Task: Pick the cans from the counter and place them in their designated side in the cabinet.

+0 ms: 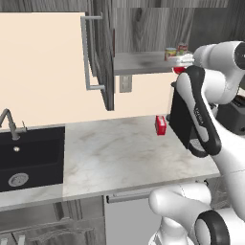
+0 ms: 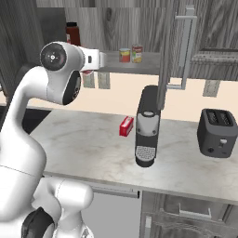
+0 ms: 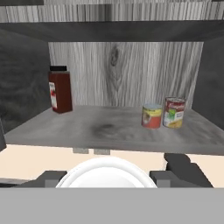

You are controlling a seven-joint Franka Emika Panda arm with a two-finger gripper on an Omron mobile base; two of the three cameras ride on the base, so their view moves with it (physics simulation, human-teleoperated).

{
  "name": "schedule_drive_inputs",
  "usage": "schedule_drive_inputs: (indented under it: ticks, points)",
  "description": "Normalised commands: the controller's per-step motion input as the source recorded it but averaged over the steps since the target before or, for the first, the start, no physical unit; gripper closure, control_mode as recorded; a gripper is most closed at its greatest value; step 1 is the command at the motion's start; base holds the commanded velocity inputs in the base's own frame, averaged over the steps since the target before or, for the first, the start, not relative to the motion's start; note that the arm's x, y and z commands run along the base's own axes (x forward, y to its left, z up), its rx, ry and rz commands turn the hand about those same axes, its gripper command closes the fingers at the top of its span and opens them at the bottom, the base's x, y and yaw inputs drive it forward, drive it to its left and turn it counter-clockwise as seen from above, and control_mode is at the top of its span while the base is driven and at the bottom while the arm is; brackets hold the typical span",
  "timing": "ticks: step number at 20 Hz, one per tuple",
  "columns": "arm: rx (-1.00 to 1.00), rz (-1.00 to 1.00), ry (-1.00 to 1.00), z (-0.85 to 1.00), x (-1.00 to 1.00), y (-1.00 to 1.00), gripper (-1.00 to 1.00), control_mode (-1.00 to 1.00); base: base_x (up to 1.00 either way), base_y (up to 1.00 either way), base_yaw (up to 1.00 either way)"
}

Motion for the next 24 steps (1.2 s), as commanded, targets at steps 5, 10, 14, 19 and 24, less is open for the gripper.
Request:
schedule_drive_inputs:
  ticks: [5,10,14,19,24]
  points:
    - [0.00,0.00,0.00,0.00,0.24,-0.02,1.00,-1.00,0.00,0.00,0.00]
    - [0.00,0.00,0.00,0.00,0.23,-0.04,1.00,-1.00,0.00,0.00,0.00]
    - [0.00,0.00,0.00,0.00,0.22,-0.04,1.00,-1.00,0.00,0.00,0.00]
    - [0.00,0.00,0.00,0.00,0.22,-0.02,1.00,-1.00,0.00,0.00,0.00]
    - [0.00,0.00,0.01,0.00,0.22,-0.01,1.00,-1.00,0.00,0.00,0.00]
